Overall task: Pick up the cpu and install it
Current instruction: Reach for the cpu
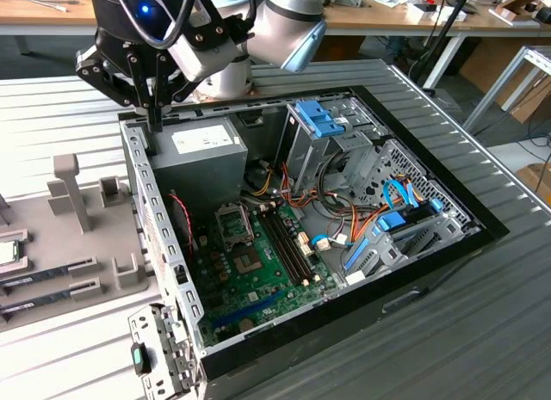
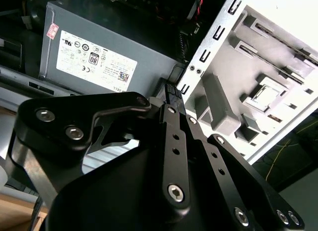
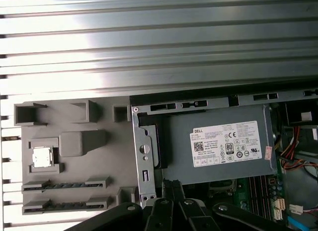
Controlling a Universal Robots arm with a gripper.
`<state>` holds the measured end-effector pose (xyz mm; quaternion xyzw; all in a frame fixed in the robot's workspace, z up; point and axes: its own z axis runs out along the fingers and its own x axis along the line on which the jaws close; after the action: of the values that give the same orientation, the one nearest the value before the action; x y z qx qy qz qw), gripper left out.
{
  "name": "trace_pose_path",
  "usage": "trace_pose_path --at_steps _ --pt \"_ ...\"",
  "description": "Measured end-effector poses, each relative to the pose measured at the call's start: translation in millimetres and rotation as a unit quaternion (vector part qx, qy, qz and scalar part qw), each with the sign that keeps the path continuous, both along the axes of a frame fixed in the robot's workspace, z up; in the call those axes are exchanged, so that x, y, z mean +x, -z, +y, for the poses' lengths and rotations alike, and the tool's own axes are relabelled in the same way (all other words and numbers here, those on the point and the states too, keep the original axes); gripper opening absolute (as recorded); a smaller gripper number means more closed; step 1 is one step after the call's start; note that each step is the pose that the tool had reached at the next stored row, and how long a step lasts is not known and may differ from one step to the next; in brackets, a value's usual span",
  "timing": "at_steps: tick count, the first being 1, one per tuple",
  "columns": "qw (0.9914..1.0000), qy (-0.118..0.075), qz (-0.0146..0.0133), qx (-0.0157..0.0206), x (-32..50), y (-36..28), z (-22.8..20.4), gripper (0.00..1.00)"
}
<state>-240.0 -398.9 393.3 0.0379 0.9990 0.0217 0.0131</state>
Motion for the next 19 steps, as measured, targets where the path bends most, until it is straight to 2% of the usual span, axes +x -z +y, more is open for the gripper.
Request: trace_pose_path --at_steps 19 --pt "1.0 0.0 0.0 -0.0001 -4.3 0.0 0.0 0.11"
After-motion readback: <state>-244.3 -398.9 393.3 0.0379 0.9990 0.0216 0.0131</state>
